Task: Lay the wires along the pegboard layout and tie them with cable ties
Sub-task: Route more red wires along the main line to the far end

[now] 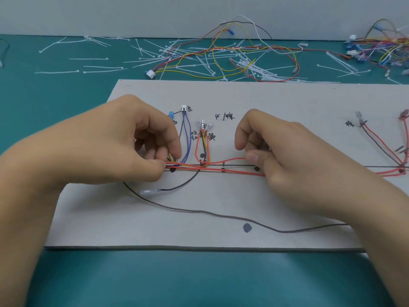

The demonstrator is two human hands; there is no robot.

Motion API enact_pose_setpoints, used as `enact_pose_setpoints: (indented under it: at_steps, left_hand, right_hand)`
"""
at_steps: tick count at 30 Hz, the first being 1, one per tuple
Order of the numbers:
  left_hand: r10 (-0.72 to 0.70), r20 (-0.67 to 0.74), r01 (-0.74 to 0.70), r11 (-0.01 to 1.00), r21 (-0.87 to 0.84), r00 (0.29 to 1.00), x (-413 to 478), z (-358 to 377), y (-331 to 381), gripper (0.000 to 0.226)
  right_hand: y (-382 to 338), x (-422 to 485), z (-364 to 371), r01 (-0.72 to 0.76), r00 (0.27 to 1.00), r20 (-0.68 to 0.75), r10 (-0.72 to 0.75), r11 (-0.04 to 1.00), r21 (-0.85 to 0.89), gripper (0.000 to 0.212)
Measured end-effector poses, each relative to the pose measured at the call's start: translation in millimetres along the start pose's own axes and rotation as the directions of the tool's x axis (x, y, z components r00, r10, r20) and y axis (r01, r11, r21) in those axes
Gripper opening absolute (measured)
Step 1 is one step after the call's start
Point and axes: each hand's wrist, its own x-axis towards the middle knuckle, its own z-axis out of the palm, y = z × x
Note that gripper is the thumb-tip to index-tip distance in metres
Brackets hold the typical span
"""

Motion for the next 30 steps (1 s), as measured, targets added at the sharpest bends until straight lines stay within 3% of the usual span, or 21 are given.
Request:
enact_pose_setpoints:
  at_steps: [7,18,30]
  left_hand:
    - [0.011,-0.021,-0.011,1.0,-0.009,1.0,0,0,4,0.029]
    - [0.03,-0.007,-0.03,0.999,-0.01,1.0,1,-1,2,0.028]
    - [-0.003,0.025,0.004,0.999,-0.044,1.0,6,1,-3,0.022]
  right_hand:
    - [-2,0,3,0.025,0.995,-0.093,-0.021,0.999,0.045,0.038]
    - [-3,-1,3,0.018,0.998,0.065,-0.01,0.992,-0.123,0.027]
    - [-13,-2,4,0.034,0.997,0.072,-0.02,0.979,-0.2,0.035]
